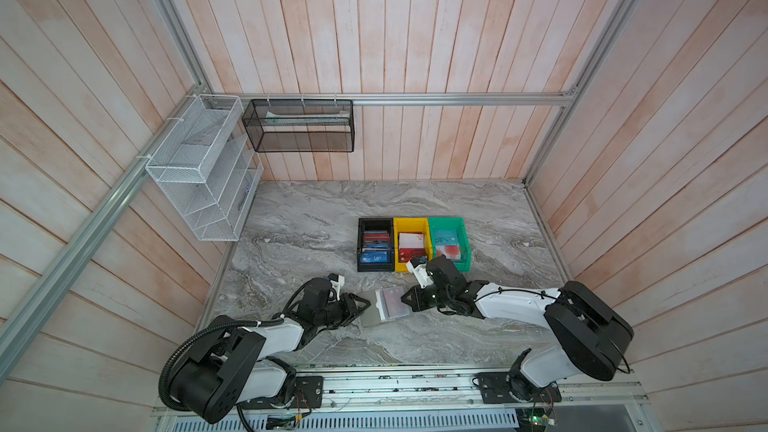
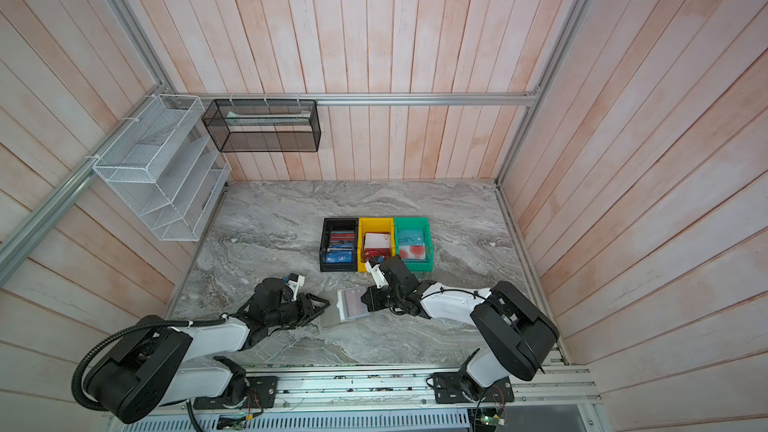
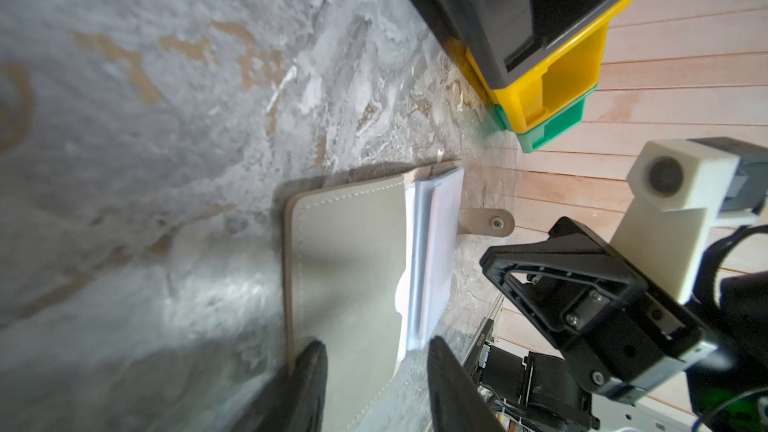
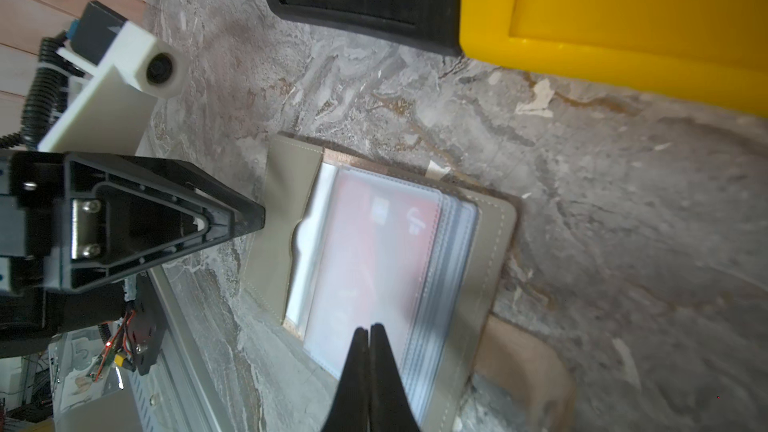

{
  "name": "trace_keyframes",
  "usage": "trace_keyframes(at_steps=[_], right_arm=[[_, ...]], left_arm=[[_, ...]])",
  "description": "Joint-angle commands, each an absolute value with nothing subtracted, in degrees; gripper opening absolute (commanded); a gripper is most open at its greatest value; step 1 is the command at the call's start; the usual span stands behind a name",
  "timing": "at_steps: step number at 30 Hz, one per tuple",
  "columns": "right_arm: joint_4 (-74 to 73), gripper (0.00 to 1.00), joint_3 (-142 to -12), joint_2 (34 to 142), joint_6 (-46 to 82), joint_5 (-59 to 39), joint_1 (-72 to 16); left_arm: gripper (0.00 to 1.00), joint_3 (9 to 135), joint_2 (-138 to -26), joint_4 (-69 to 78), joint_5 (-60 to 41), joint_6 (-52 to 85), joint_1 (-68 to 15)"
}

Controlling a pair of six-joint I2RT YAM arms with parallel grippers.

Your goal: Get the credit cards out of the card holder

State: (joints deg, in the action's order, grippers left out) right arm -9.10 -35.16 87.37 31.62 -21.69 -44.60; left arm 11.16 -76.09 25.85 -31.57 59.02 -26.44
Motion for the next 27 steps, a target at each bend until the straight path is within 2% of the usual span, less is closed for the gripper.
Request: trace_keyframes(at_steps=[1, 12, 27], right_arm=[[-7.5, 0.00, -37.0, 88.5, 29.6, -19.9, -45.0], [-3.5, 0.00, -39.2, 93.1, 28.4, -15.8, -45.0], [-2.8, 0.00, -39.4, 97.5, 27.9, -17.0, -45.2]], left_arm=[[0.42, 10.7, -77.9, 22.5, -29.4, 58.6, -26.7], [0.42, 11.9, -79.8, 21.3, -29.0, 57.7, -26.7], [0.42, 11.6, -81.0, 22.9, -29.2, 57.9, -26.7]])
